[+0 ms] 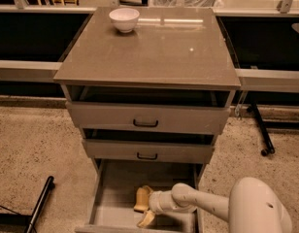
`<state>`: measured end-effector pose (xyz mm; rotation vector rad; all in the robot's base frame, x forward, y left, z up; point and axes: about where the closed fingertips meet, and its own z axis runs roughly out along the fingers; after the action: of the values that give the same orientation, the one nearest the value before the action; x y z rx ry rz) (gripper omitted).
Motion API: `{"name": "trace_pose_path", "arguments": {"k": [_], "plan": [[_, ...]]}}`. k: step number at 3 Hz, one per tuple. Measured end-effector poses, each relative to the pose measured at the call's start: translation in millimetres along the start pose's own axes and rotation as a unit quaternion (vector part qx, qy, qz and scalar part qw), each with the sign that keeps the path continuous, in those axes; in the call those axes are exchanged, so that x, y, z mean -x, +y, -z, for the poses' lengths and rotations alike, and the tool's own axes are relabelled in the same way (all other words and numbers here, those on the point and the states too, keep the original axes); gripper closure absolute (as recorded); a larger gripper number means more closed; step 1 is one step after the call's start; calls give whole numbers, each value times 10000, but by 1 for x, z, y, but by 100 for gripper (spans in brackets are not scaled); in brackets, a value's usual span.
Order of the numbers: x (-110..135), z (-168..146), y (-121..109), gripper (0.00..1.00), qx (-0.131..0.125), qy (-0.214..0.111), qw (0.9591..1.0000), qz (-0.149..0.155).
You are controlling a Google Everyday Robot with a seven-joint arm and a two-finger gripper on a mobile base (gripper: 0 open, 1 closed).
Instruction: Pick sponge from bottom drawer and place on counter
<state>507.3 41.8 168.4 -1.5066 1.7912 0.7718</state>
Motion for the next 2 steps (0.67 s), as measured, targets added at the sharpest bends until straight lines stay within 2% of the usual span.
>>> {"name": "trace_pose_path", "arguments": {"k": [1, 2], "plan": [[-11, -16, -3, 0, 44, -164, 9997, -152], [-20, -25, -14, 4, 18, -243, 9996, -153]]}}
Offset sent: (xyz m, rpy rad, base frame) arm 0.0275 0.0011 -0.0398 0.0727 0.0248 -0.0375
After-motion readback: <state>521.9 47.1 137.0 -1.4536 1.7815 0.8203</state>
